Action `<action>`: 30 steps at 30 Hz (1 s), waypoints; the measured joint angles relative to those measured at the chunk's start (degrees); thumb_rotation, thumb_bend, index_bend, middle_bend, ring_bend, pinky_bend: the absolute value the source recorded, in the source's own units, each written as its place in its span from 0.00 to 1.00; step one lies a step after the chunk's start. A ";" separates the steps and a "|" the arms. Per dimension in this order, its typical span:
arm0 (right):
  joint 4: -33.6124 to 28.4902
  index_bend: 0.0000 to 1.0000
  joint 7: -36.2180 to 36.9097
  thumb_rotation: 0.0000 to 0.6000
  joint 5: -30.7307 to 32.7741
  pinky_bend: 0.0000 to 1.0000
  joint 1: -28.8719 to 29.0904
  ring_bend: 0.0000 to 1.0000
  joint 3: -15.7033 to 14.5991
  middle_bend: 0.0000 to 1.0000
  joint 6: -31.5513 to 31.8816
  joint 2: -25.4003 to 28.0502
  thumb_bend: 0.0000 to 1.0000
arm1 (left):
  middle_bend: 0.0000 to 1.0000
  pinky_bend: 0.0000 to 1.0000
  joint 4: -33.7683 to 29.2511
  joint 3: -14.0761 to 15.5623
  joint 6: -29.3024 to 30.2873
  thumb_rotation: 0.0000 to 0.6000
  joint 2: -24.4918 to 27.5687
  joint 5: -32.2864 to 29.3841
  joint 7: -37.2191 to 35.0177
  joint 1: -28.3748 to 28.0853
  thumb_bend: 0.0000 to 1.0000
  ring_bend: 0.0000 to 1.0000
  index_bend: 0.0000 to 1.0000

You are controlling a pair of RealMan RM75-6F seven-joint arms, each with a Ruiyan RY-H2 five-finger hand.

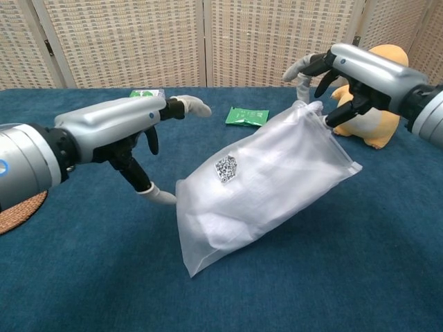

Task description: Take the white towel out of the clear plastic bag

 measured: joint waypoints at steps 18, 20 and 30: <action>4.68 0.73 -0.31 1.00 6.44 0.33 -0.18 0.10 -0.04 0.23 -3.46 -0.47 0.57 | 0.57 0.71 12.57 6.35 2.14 1.00 -2.13 22.76 -7.24 2.27 0.04 0.56 0.38; 5.29 0.73 -0.13 1.00 6.79 0.33 -0.33 0.10 -0.30 0.23 -3.74 -0.84 0.57 | 0.59 0.72 12.92 6.28 1.43 1.00 -2.51 22.71 -7.30 2.27 0.04 0.57 0.39; 6.11 0.73 0.79 1.00 6.89 0.33 -0.28 0.10 -0.09 0.23 -3.68 -1.03 0.57 | 0.76 0.83 16.67 6.26 -1.74 1.00 -4.70 25.86 -5.23 1.07 0.04 0.70 0.42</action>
